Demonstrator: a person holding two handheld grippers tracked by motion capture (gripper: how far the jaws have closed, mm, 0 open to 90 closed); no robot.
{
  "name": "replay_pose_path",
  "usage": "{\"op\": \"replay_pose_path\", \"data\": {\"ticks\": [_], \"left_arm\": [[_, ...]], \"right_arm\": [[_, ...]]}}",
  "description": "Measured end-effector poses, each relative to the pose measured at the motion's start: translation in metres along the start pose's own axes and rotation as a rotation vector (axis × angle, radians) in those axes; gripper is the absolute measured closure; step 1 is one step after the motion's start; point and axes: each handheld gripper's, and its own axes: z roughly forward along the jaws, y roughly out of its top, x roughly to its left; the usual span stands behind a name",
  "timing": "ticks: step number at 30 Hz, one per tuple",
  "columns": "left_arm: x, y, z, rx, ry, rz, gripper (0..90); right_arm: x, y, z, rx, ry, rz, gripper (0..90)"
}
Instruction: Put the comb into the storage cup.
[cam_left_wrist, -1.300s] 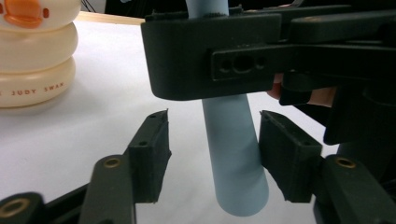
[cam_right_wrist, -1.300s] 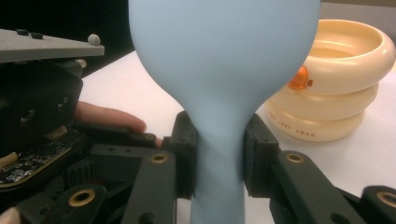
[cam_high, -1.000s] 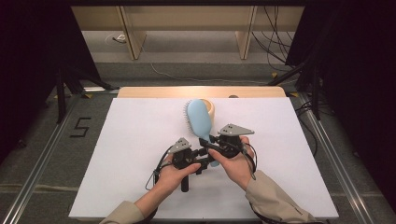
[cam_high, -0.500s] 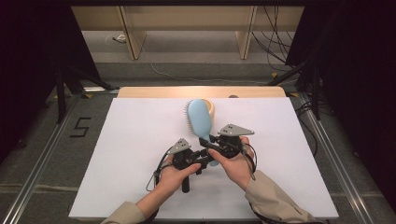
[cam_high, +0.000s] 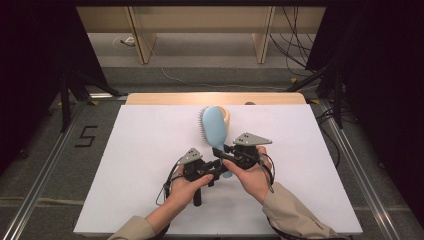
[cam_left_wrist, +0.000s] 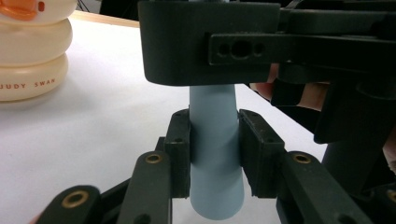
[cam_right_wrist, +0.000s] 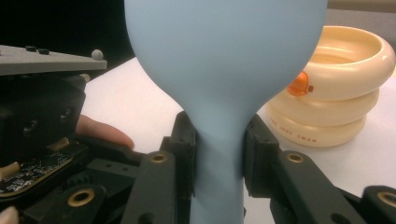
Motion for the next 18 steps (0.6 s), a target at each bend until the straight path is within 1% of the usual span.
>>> {"op": "replay_pose_path", "data": {"ticks": [8, 15, 18], "left_arm": [[0.0013, -0.0009, 0.0, 0.0, -0.011, -0.015, 66.0], [0.0009, -0.0007, -0.0002, -0.004, -0.018, -0.016, 66.0], [0.0007, -0.0008, 0.0, -0.004, -0.017, -0.011, 66.0]], "right_arm": [[-0.0013, 0.0004, 0.0005, 0.008, 0.01, 0.008, 68.5], [-0.0015, 0.0018, -0.0001, 0.005, 0.015, 0.008, 66.9], [-0.0016, 0.0022, 0.0, 0.004, 0.014, 0.006, 65.1]]}}
